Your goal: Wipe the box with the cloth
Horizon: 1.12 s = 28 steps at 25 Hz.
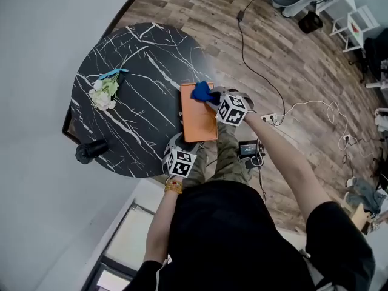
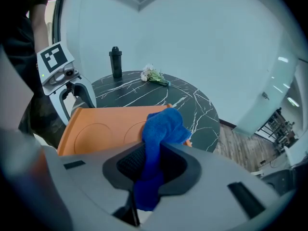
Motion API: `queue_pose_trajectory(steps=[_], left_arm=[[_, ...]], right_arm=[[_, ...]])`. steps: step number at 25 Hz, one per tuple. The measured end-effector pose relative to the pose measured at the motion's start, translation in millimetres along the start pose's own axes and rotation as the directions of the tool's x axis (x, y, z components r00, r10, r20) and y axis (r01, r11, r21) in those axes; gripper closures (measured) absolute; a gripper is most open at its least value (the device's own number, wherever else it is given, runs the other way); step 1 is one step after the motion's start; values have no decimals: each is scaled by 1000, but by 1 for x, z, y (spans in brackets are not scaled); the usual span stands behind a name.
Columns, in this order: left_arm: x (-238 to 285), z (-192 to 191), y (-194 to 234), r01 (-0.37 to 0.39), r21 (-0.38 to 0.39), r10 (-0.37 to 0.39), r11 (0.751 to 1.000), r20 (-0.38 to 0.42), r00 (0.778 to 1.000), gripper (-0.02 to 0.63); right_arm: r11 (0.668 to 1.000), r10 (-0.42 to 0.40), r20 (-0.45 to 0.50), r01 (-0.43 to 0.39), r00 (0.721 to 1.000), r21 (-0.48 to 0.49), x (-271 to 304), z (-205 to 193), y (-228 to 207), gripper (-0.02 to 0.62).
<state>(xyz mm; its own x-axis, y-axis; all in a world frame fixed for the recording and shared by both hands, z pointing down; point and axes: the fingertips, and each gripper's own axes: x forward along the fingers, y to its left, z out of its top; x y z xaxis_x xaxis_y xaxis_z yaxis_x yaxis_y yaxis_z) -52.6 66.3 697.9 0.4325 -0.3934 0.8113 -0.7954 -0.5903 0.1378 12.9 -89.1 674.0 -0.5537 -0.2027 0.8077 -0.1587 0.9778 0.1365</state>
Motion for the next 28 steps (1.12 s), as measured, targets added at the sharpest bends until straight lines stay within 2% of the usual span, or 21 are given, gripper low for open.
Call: queue_pose_trajectory(steps=[5,12,18,22,26,28], left_arm=[[-7,2,3,-2,4,2,1000,7,1000,296],[-6,5,7,-1,-2,1,1000,24,1000,287],[-3,-6,11,18,-107,-17,994,12,1000,285],[-1,-19,-4,38,-214,-37,976,6,999,285],[1,-11,10,34,-245,-30,969,21,999,285],[-1,-16,6,39,-290,-37,956,13,999,287]], right_arm=[[999,-5,15,5,1000,38,-3,0,19,529],[989,-50,45,43,998,143,-8,3,35,529],[955,-123,98,91,988,281,-9,6,58,529],[960,-47,97,19,994,278,-17,0,103,529],[966,-1,118,-30,993,256,-19,5,120,529],[970,37,112,-63,993,234,-22,5,137,529]])
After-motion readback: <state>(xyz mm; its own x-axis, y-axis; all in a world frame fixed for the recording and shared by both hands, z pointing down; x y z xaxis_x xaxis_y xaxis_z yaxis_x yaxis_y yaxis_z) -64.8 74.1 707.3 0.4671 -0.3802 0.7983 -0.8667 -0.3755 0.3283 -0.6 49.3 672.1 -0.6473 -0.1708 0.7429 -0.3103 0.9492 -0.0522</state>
